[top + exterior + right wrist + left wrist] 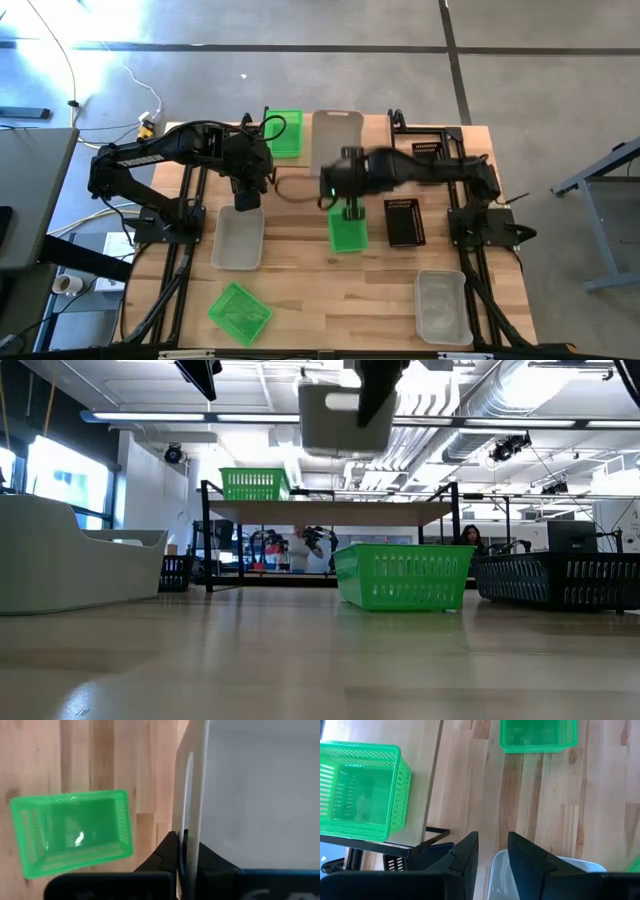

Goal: Stack baskets on shelf by color
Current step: Put the middle gray bin on the shelf

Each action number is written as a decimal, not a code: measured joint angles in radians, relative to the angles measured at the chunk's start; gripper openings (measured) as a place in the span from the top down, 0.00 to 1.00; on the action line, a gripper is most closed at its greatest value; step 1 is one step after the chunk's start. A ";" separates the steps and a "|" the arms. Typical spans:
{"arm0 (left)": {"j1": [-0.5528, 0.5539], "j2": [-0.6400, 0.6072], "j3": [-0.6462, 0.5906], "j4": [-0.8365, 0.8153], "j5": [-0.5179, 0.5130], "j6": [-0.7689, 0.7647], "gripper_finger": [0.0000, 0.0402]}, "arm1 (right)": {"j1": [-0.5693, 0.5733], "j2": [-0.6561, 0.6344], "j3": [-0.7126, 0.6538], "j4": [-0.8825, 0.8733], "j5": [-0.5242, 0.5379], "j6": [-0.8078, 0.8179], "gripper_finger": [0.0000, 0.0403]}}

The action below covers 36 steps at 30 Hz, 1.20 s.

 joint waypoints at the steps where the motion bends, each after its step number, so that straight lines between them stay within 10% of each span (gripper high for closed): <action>1: 0.000 0.000 0.000 0.000 0.000 0.000 0.76 | -0.023 0.000 0.000 0.004 -0.022 -0.026 1.00; 18: 0.000 0.000 0.000 0.000 -0.019 0.000 0.76 | -0.282 0.006 0.000 0.084 -0.316 -0.281 1.00; 36: 0.001 0.000 0.000 0.001 -0.019 -0.011 0.76 | -0.298 0.082 0.000 0.086 -0.303 -0.286 1.00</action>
